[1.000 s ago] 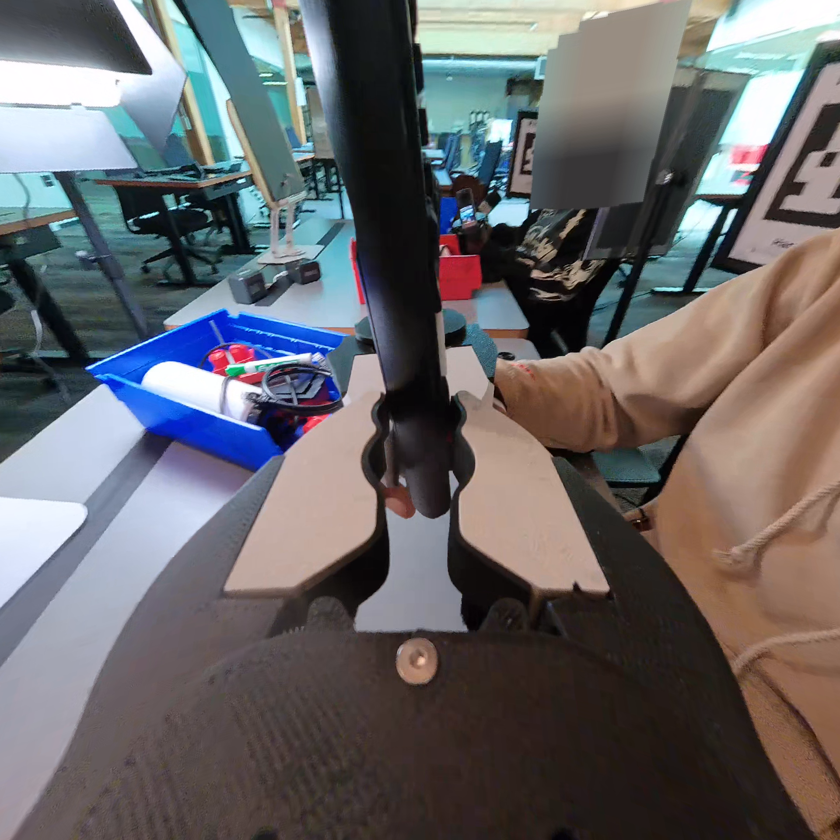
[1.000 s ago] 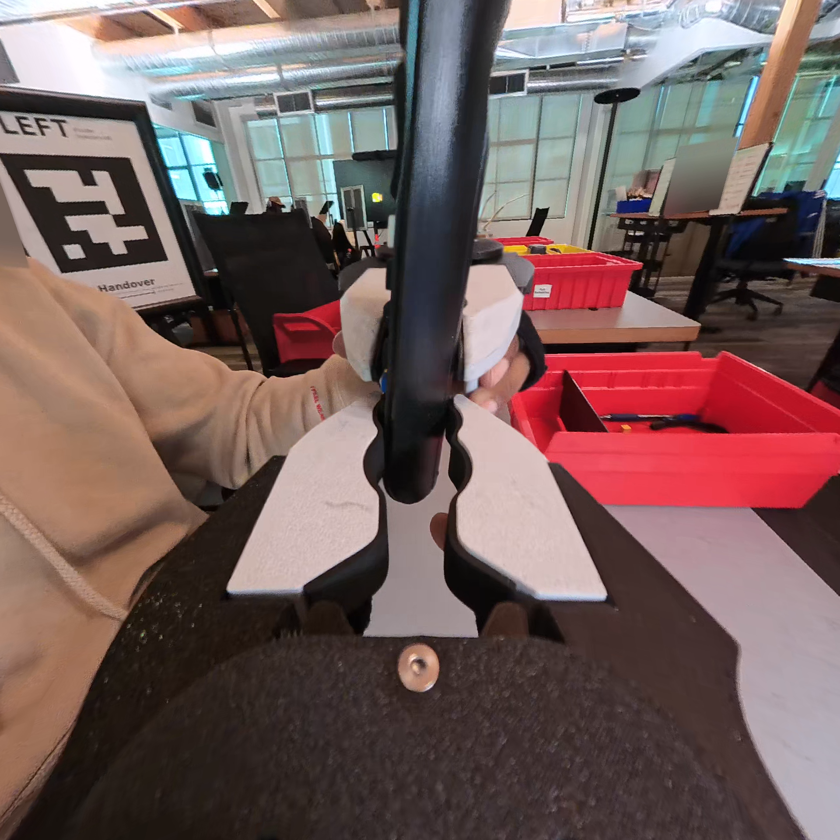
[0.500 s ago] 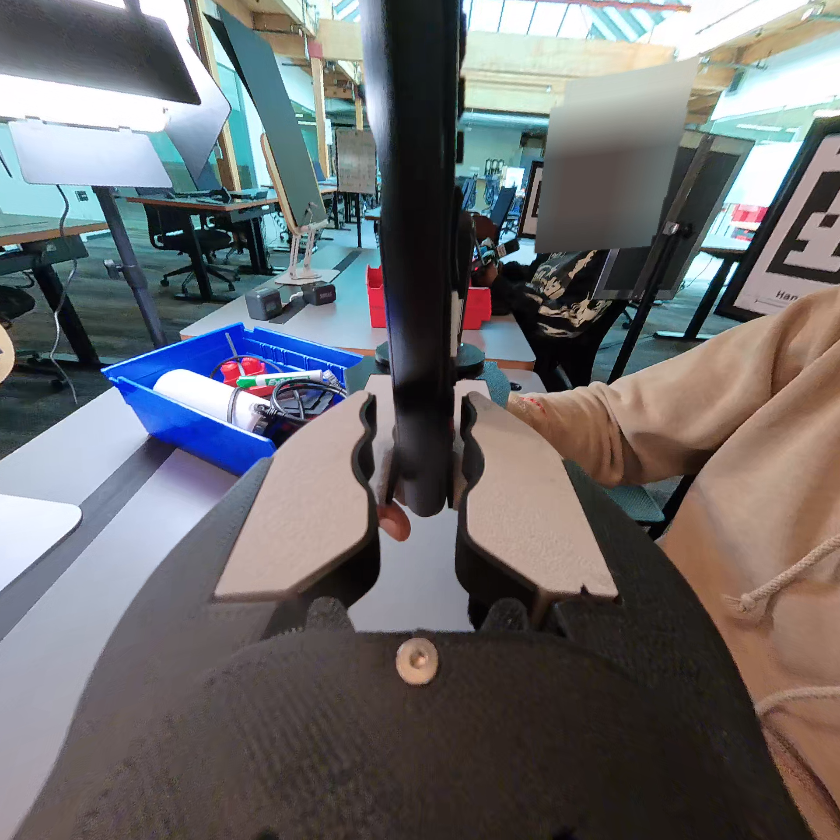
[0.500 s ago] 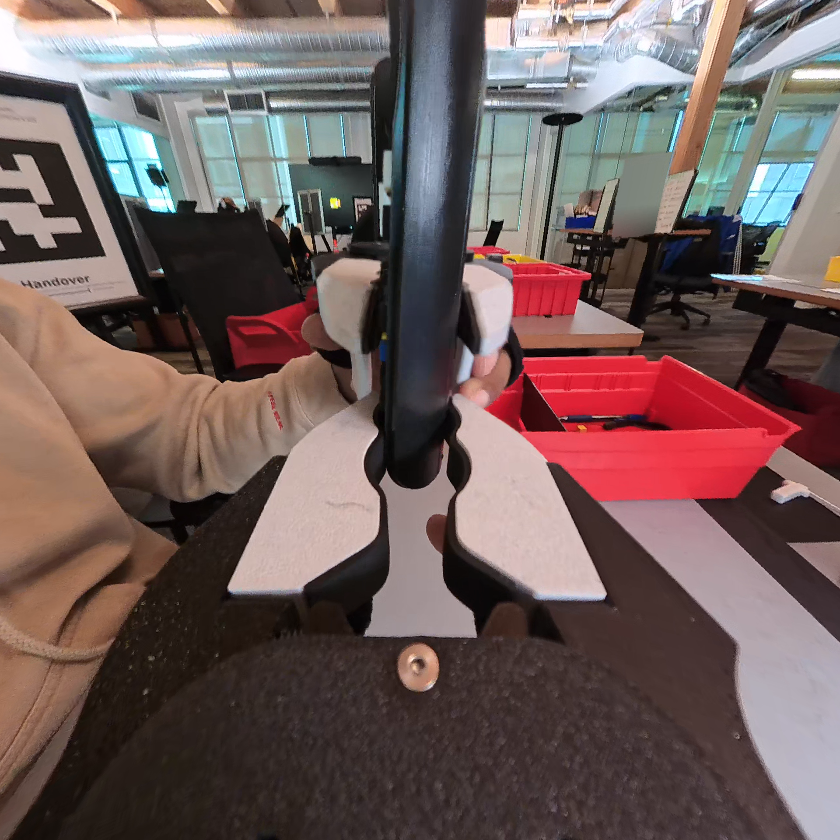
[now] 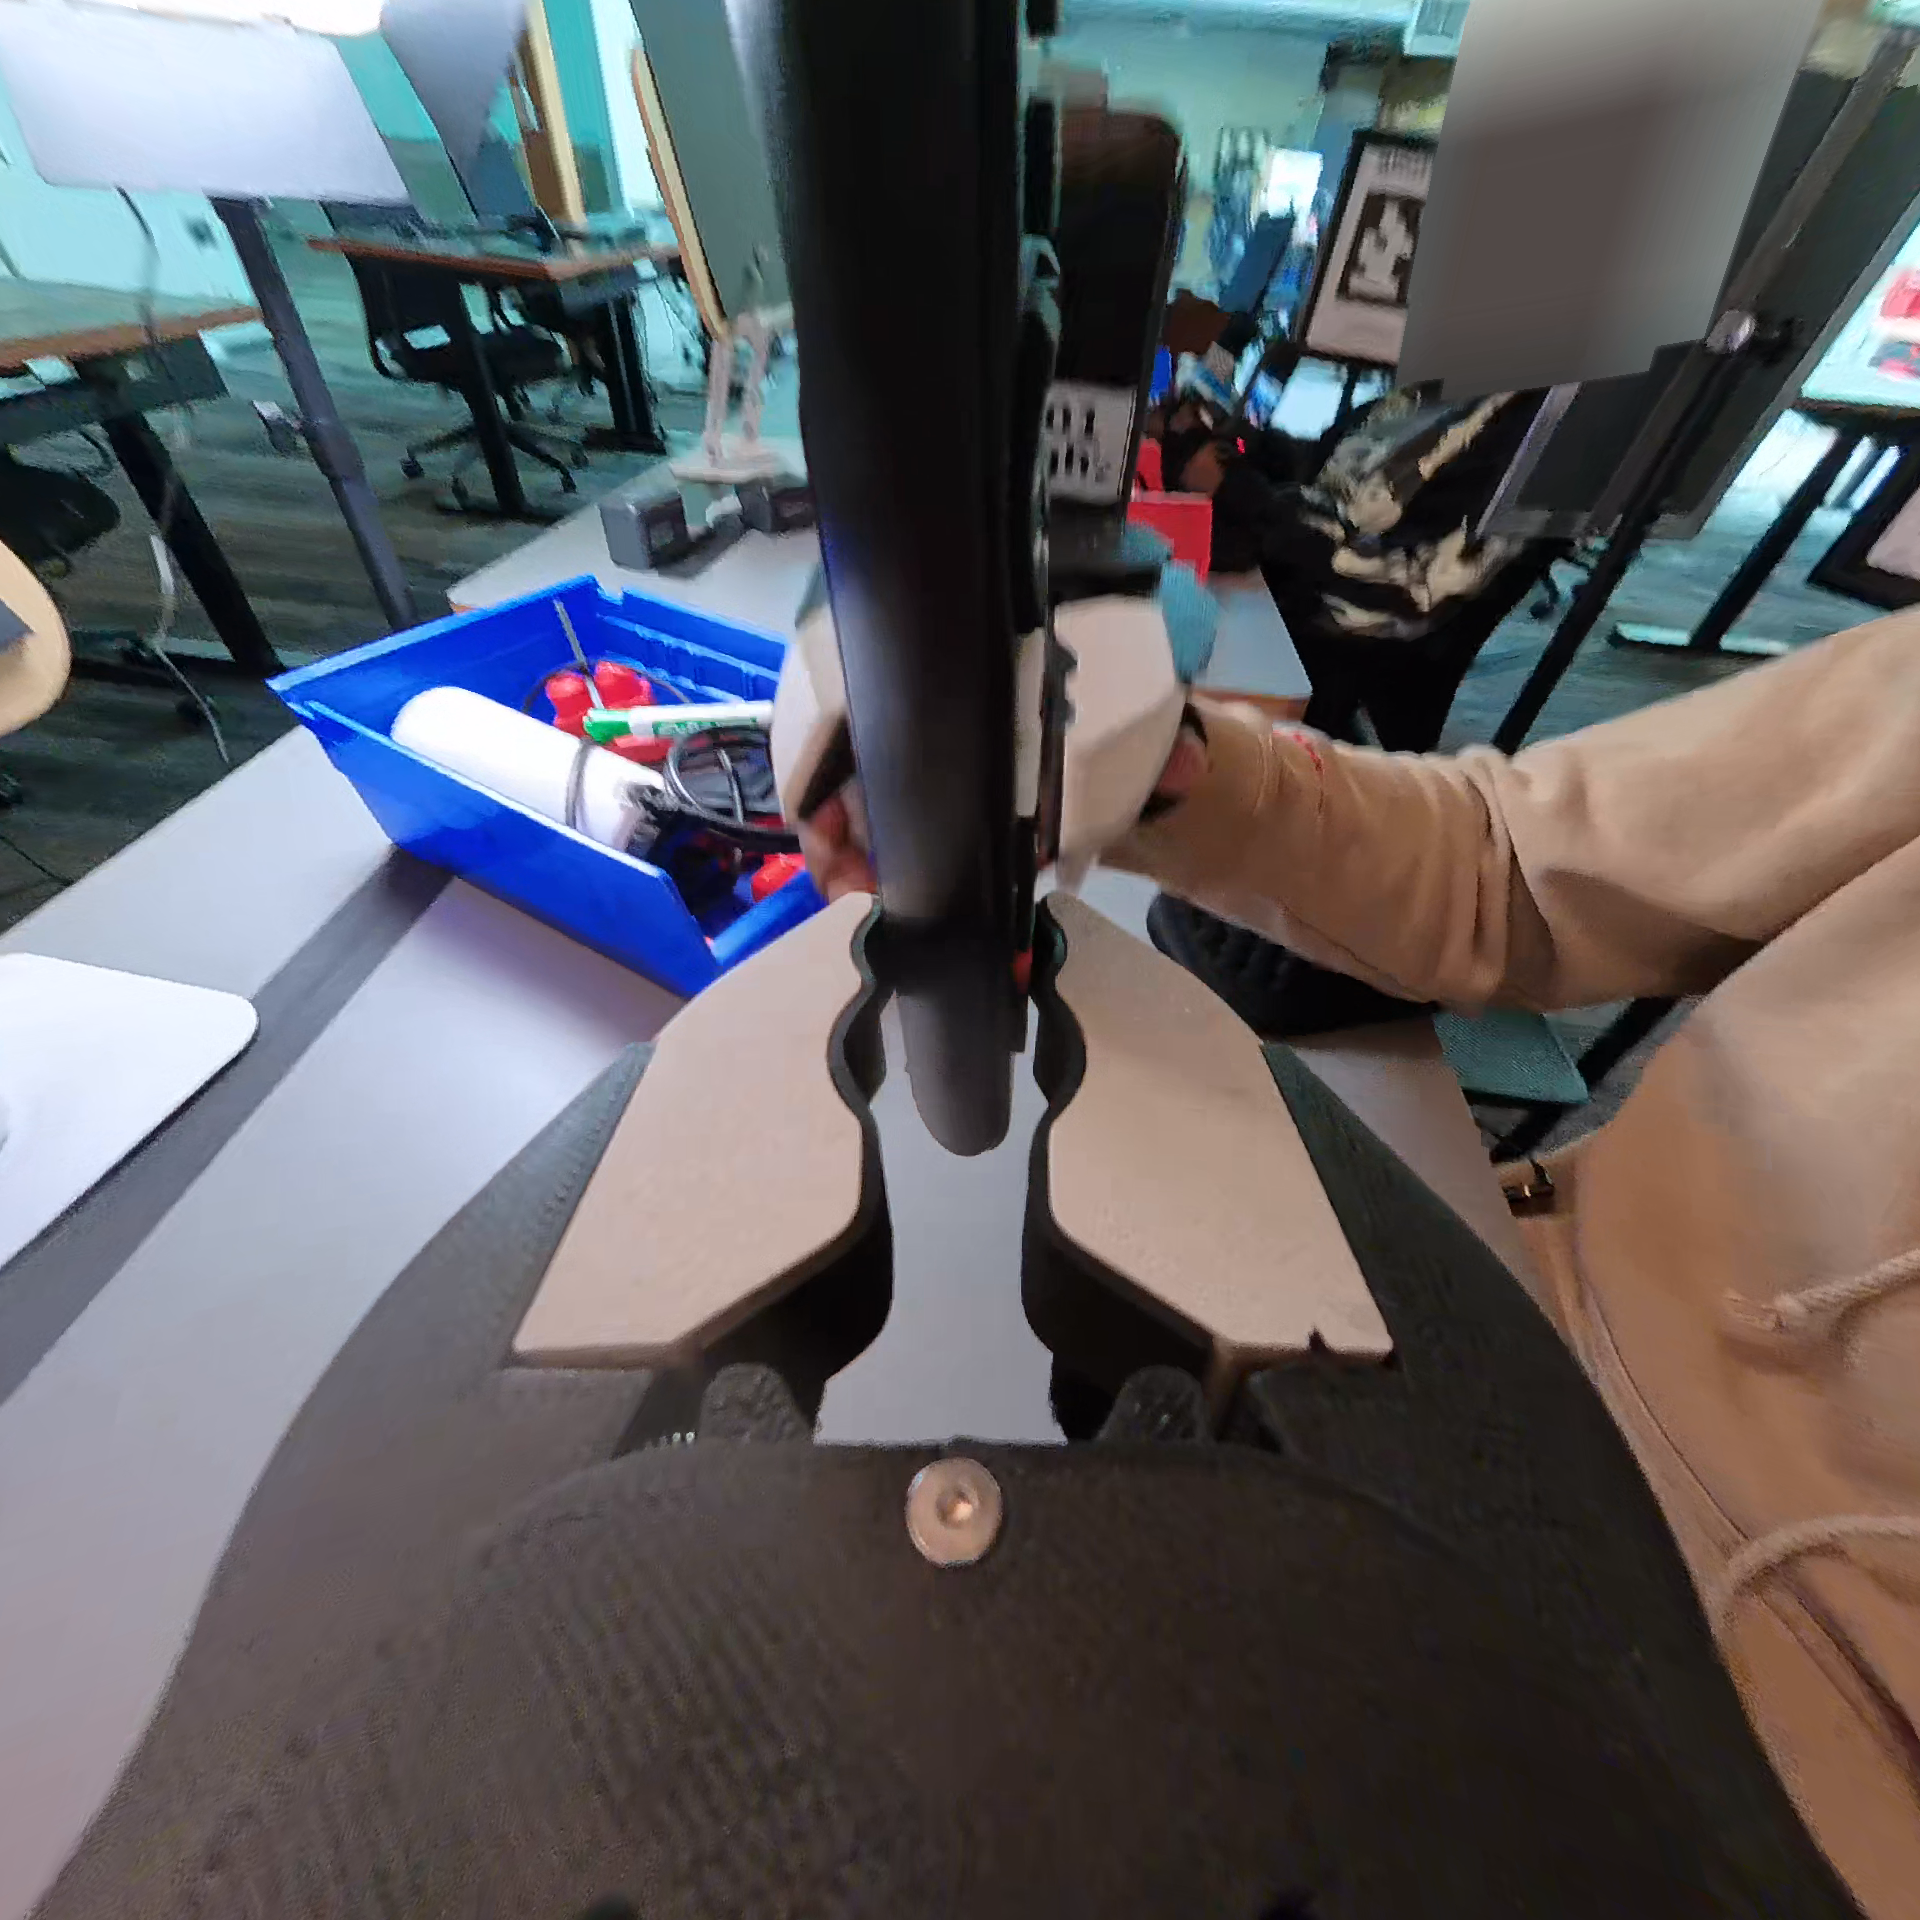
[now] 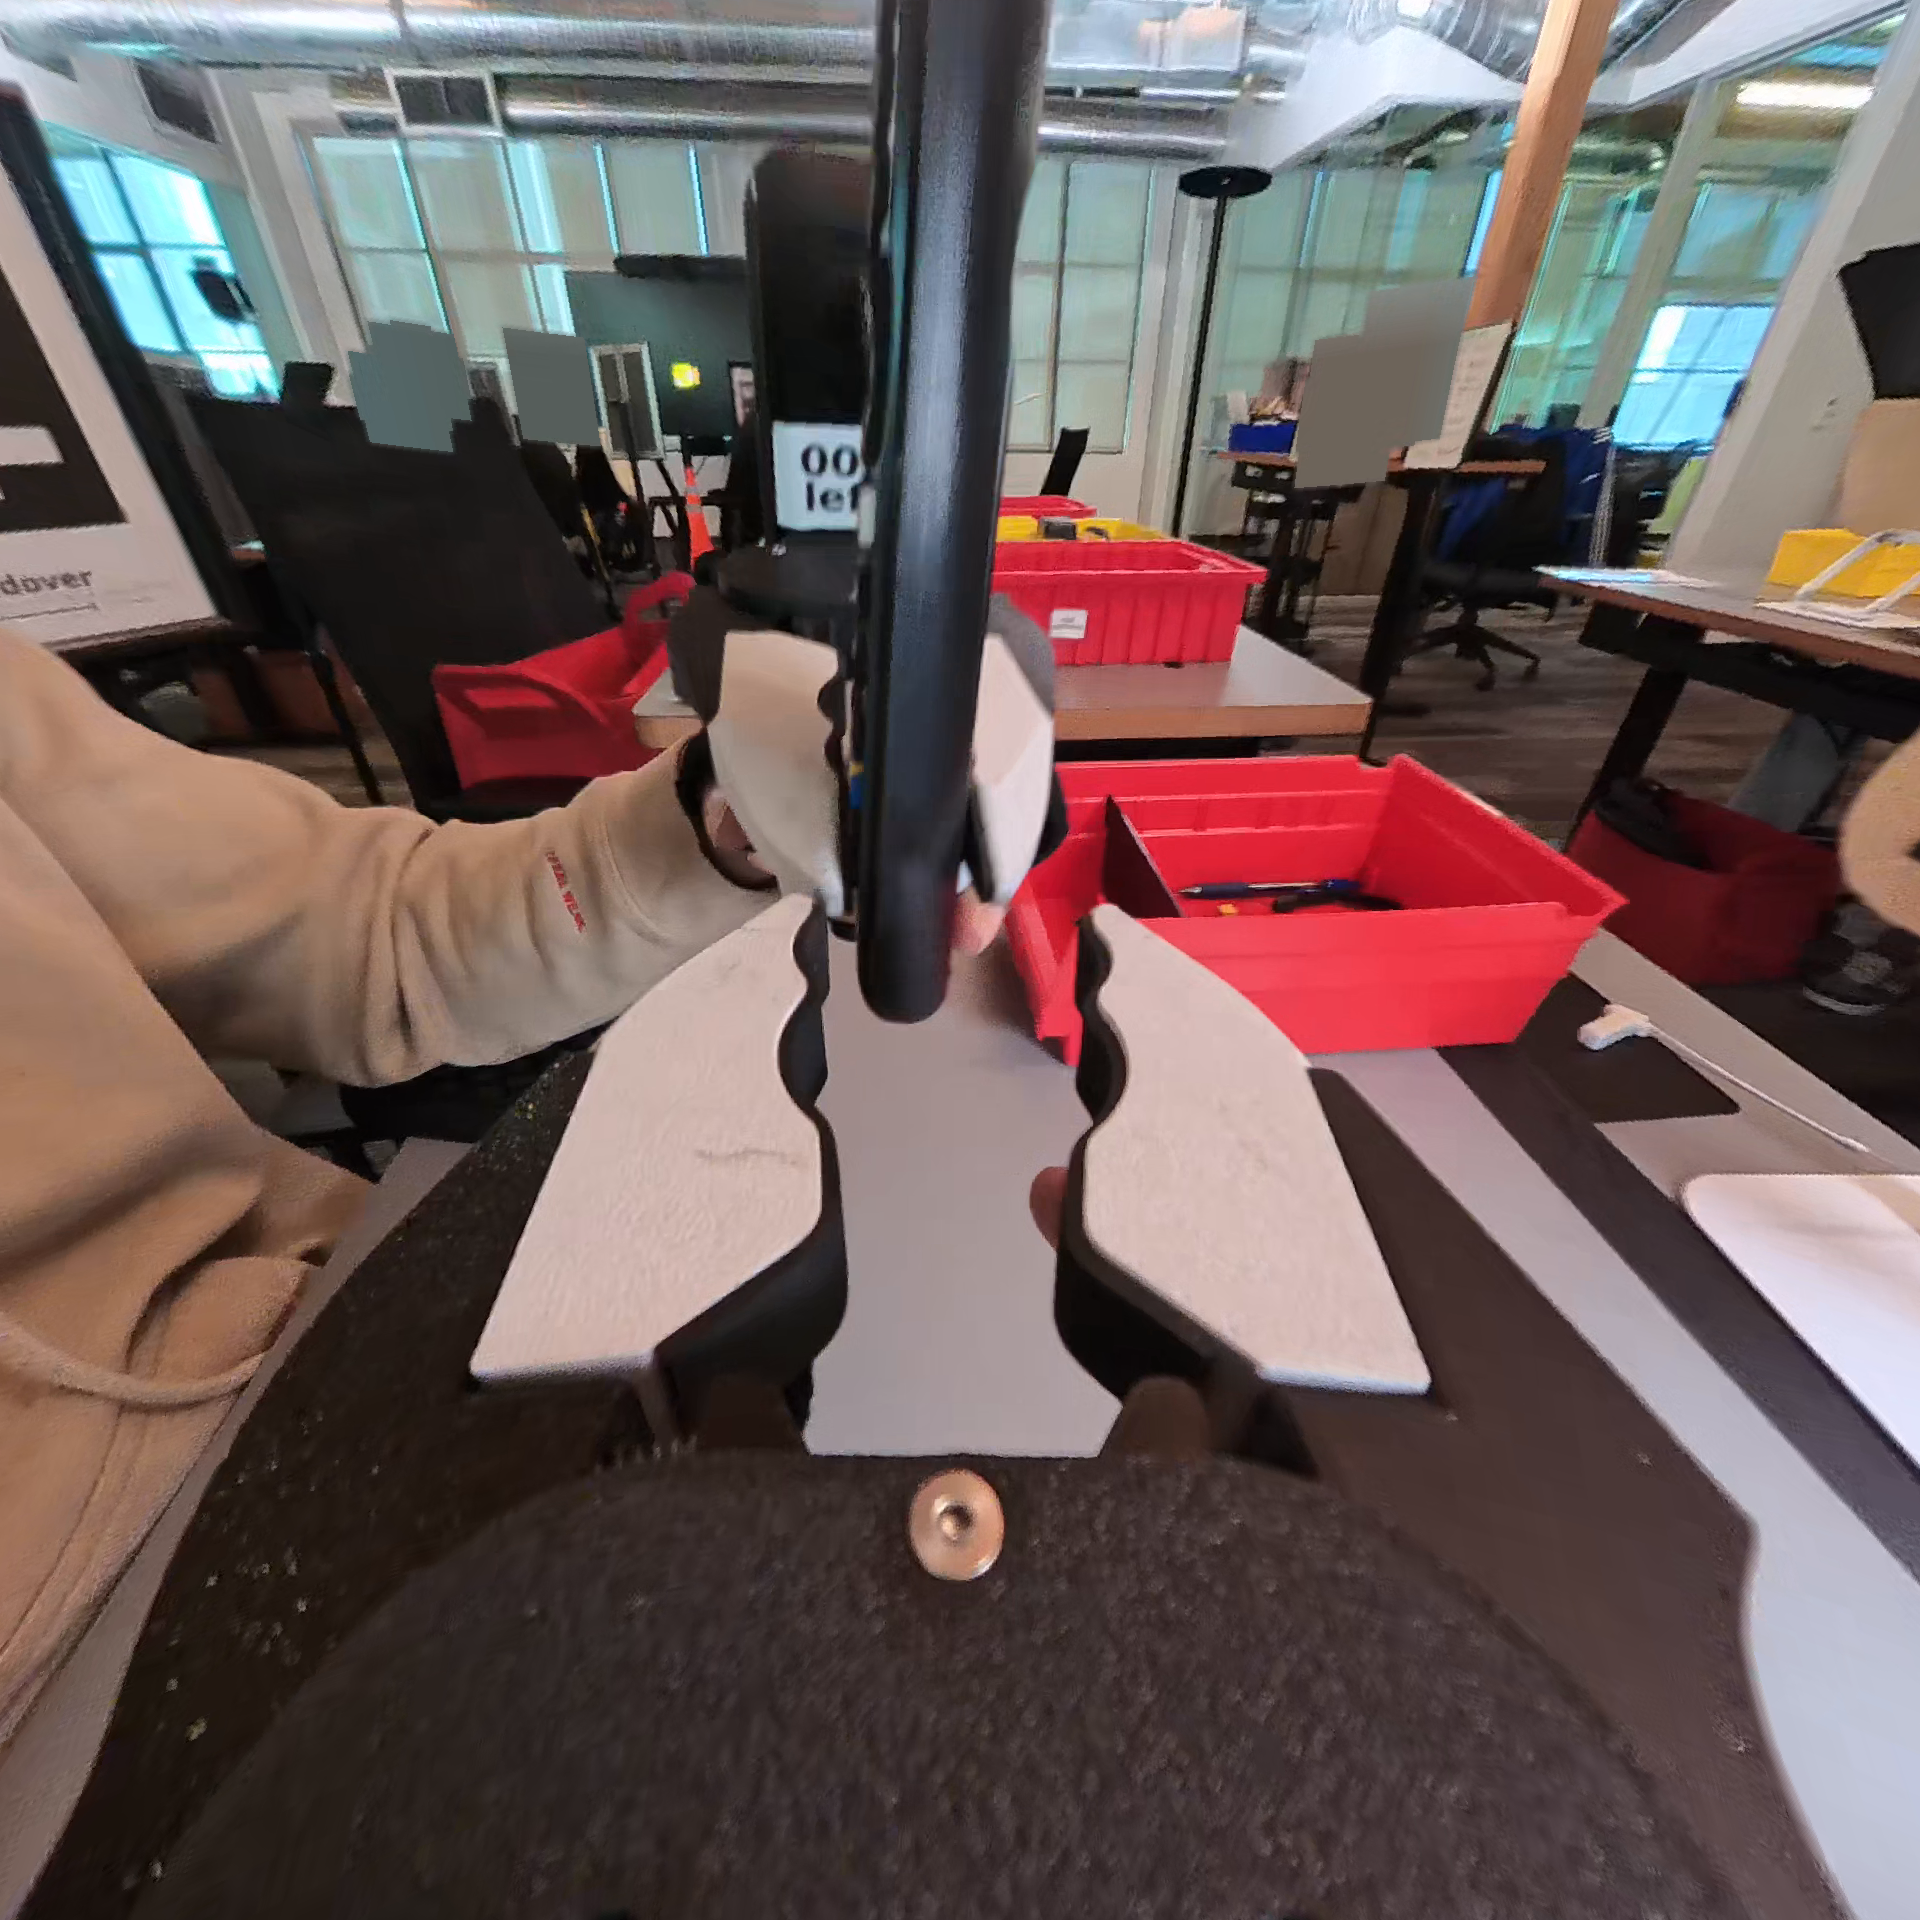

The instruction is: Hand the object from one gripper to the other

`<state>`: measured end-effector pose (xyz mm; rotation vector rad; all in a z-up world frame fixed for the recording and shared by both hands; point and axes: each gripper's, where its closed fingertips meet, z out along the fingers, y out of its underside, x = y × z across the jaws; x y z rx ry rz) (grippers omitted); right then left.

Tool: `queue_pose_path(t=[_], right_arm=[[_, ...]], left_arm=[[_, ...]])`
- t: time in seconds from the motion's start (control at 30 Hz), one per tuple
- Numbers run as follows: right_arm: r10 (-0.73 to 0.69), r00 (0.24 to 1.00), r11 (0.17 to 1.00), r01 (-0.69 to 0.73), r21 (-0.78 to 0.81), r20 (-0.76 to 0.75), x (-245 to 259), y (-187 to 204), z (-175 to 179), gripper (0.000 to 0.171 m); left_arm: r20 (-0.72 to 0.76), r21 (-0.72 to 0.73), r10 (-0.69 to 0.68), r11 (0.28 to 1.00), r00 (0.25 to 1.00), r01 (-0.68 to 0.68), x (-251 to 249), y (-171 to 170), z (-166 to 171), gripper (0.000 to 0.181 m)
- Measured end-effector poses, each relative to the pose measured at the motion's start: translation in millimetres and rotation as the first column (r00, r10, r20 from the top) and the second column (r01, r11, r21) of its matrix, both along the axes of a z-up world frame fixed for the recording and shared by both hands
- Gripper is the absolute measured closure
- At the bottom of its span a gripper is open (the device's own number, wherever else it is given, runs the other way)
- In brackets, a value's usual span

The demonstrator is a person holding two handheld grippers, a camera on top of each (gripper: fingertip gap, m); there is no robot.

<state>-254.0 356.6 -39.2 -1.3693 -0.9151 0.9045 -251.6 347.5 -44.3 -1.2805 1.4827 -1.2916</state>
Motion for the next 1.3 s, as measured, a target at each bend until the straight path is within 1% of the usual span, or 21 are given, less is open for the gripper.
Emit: queue_pose_path(t=[0.07, 0.13, 0.17, 0.2, 0.23, 0.27, 0.37, 0.4, 0.5, 0.57, 0.63, 0.7, 0.77, 0.83, 0.9, 0.97, 1.03, 1.07, 1.17, 1.27, 1.3], right_arm=[[-0.007, 0.999, 1.000, 0.008, 0.027, -0.039, 6.1, -4.0, 12.6, 0.128], [0.033, 0.999, 0.999, -0.032, 0.025, -0.039, -0.5, -12.0, 15.8, 0.128], [0.018, 1.000, 1.000, -0.017, 0.025, -0.013, -4.8, -10.5, 12.2, 0.130], [-0.008, 1.000, 1.000, 0.007, 0.024, 0.030, -9.3, -6.8, 4.7, 0.136], [-0.001, 0.998, 1.000, 0.000, 0.023, 0.069, -15.5, -6.8, -3.8, 0.138], [0.018, 0.999, 1.000, -0.019, 0.020, 0.048, -19.5, -8.9, -4.5, 0.145], [0.027, 0.999, 1.000, -0.027, -0.001, 0.018, -22.2, -6.3, -5.5, 0.146], [0.018, 1.000, 1.000, -0.018, 0.013, 0.026, -21.1, -5.6, -5.2, 0.147], [0.034, 0.999, 0.999, -0.035, 0.024, 0.026, -15.8, -9.6, -0.8, 0.147], [0.032, 0.999, 0.999, -0.032, 0.009, 0.016, -9.9, -8.3, 1.0, 0.147], [0.030, 0.999, 1.000, -0.030, 0.005, 0.044, -11.4, -6.7, -5.8, 0.147], [0.067, 0.996, 0.998, -0.067, -0.017, 0.052, -22.6, -9.6, -14.0, 0.147], [0.095, 0.992, 0.995, -0.093, -0.027, 0.087, -36.2, -12.8, -24.8, 0.147], [0.082, 0.990, 0.997, -0.082, -0.007, 0.113, -42.7, -12.6, -31.2, 0.147], [0.077, 0.992, 0.997, -0.076, -0.012, 0.104, -41.5, -10.2, -30.4, 0.146], [0.059, 0.990, 0.998, -0.060, 0.005, 0.132, -36.8, -8.9, -31.0, 0.146], [0.048, 0.986, 0.999, -0.050, 0.011, 0.161, -23.2, -9.4, -27.1, 0.135], [0.061, 0.988, 0.998, -0.062, 0.003, 0.141, -15.9, -12.4, -20.3, 0.133], [0.041, 0.998, 0.999, -0.042, 0.027, 0.039, -3.1, -15.2, 5.6, 0.136], [0.053, 0.996, 0.998, -0.055, 0.023, 0.076, -19.1, -17.2, -3.2, 0.136], [0.066, 0.995, 0.997, -0.068, 0.023, 0.069, -25.6, -18.2, -5.6, 0.143]], left_arm=[[-0.061, 0.018, -0.017, 1.000, 0.998, 0.019, 3.3, -2.4, -13.4, 0.156], [-0.099, 0.027, -0.039, 0.999, 0.994, 0.042, 8.0, -7.4, -23.4, 0.156], [-0.106, 0.021, -0.057, 0.998, 0.993, 0.060, 10.2, -11.6, -25.7, 0.156], [-0.110, 0.021, -0.065, 0.998, 0.992, 0.067, 12.4, -14.7, -27.1, 0.156], [-0.120, 0.033, -0.061, 0.997, 0.991, 0.066, 13.8, -15.7, -29.5, 0.156], [-0.126, 0.043, -0.057, 0.997, 0.990, 0.063, 14.2, -15.7, -31.2, 0.156], [-0.106, 0.035, -0.051, 0.998, 0.993, 0.055, 15.0, -13.5, -30.3, 0.155], [-0.095, 0.039, -0.053, 0.998, 0.994, 0.057, 14.7, -13.4, -29.4, 0.155], [-0.044, 0.040, -0.081, 0.996, 0.996, 0.083, 1.9, -14.5, -14.5, 0.145], [0.034, 0.033, -0.070, 0.997, 0.997, 0.069, -9.0, -11.0, 5.5, 0.145], [0.072, 0.030, -0.071, 0.997, 0.995, 0.069, -13.2, -13.0, 15.3, 0.145], [0.031, 0.067, -0.063, 0.996, 0.998, 0.060, -7.4, -15.8, 6.9, 0.144], [-0.007, 0.102, -0.063, 0.993, 0.998, 0.063, -0.6, -18.5, -3.6, 0.155], [-0.031, 0.102, -0.062, 0.993, 0.998, 0.065, 1.1, -18.1, -7.3, 0.156], [-0.054, 0.112, -0.035, 0.993, 0.998, 0.041, 1.2, -14.5, -7.3, 0.156], [-0.069, 0.135, -0.011, 0.991, 0.998, 0.021, -1.3, -10.2, -7.4, 0.156], [-0.070, 0.120, -0.001, 0.993, 0.998, 0.009, -7.3, -4.0, -5.8, 0.156], [-0.072, 0.107, 0.001, 0.994, 0.997, 0.006, -9.5, -1.3, -5.8, 0.156], [-0.103, 0.094, -0.022, 0.995, 0.994, 0.031, -6.2, -4.3, -14.3, 0.156], [-0.145, 0.092, -0.077, 0.992, 0.986, 0.091, 7.0, -20.3, -28.7, 0.156], [-0.170, 0.103, -0.089, 0.989, 0.981, 0.108, 10.0, -24.6, -35.3, 0.156]])
